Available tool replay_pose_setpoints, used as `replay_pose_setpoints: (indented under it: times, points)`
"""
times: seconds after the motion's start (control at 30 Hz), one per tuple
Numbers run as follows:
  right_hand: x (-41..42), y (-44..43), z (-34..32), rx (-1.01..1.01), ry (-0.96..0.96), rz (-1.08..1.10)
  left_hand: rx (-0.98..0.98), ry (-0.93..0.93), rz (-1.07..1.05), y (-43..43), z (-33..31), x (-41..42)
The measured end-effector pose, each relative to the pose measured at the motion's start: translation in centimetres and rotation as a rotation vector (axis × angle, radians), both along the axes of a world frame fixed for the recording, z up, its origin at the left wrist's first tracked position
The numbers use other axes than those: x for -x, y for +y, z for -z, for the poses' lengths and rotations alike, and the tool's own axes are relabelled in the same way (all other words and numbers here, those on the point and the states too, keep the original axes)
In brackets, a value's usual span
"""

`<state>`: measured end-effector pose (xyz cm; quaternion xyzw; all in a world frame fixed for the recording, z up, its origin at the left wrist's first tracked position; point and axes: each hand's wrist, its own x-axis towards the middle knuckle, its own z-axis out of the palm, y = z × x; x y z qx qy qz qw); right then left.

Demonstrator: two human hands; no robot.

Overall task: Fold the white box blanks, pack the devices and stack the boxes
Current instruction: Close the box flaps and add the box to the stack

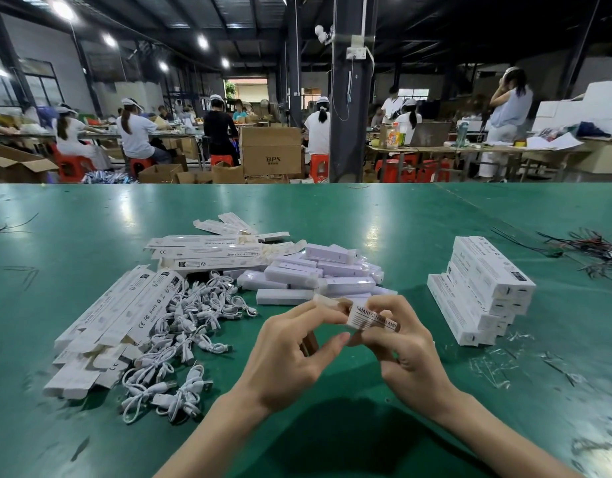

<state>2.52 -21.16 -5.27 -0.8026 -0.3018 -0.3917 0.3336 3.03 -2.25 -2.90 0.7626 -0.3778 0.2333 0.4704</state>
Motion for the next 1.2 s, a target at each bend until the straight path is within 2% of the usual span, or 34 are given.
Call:
replay_pose_setpoints:
  times: [0.23,0.33,0.43,0.5,0.63,0.97,1.1,1.2]
  points:
    - [0.1,-0.3,-0.1,0.025,0.014,0.011,-0.096,0.139,-0.010,0.0,0.2,0.1]
    - [0.2,0.2,-0.5,-0.043,0.021,-0.043,0.030,0.070,-0.030,-0.5,0.1,0.5]
    - [0.5,1.2,-0.9,-0.168,0.031,-0.128,0.225,-0.100,-0.115,-1.0,-0.1,0.9]
    - [0.8,1.5,-1.0,-0.180,0.046,-0.137,0.277,-0.205,-0.139,-1.1,-0.1,1.0]
    - [1.2,1.6,-1.4,-0.082,0.012,-0.082,0.303,-0.260,-0.143,-1.5,0.1,1.3]
    - [1.9,2.1,-1.7,-0.153,0.024,-0.241,0.290,-0.361,-0.147,-2.5,1.0,1.3]
    - [2.1,2.6,-1.9,-0.202,-0.022,-0.187,0.367,-0.264,-0.062,-2.6,0.7,1.4]
    - [2.2,2.6,-2.0,-0.231,0.030,-0.156,0.251,-0.270,-0.073,-2.5,0.5,1.2]
